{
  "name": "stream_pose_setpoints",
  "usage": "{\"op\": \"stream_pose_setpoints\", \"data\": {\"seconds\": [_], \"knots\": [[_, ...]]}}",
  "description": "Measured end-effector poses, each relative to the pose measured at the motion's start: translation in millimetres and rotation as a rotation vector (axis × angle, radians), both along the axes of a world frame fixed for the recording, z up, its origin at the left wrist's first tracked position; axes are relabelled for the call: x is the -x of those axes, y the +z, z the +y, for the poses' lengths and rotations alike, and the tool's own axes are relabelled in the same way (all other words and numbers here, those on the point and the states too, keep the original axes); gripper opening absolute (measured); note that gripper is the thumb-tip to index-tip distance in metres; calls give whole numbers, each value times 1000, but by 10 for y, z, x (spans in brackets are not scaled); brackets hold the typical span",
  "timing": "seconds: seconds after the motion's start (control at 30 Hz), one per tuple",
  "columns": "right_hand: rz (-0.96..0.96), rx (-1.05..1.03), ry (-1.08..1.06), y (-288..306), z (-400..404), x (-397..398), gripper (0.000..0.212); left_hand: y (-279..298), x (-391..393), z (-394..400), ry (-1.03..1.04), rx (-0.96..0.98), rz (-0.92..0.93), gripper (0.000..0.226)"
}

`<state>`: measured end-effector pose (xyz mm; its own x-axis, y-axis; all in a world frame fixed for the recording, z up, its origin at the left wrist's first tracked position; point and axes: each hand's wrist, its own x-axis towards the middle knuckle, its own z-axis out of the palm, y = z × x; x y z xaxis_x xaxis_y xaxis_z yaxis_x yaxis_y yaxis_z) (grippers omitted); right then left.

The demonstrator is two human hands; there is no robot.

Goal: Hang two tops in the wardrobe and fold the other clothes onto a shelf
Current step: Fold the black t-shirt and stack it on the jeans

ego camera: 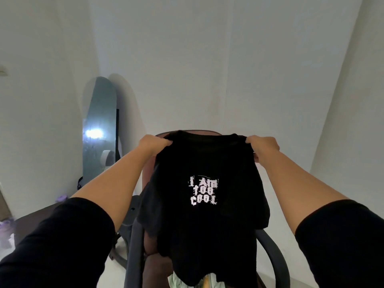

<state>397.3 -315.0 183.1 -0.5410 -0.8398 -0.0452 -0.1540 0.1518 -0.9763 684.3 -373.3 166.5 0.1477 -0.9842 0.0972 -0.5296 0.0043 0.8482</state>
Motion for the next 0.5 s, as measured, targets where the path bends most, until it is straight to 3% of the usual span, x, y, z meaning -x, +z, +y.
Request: {"op": "stream_pose_setpoints", "data": {"seconds": [0.07, 0.23, 0.37, 0.5], "knots": [[-123, -18, 191, 11, 8, -74, 11, 49, 146, 22, 0, -25, 211, 43], [-120, -8, 536, 18, -4, -302, 10, 163, 531, 147, -178, -3, 277, 21], [-44, 31, 636, 26, -63, -509, 15, 142, 719, 210, -320, -7, 243, 29], [63, 27, 593, 25, -93, -583, 37, 97, 727, 257, -457, -29, 248, 32]]}}
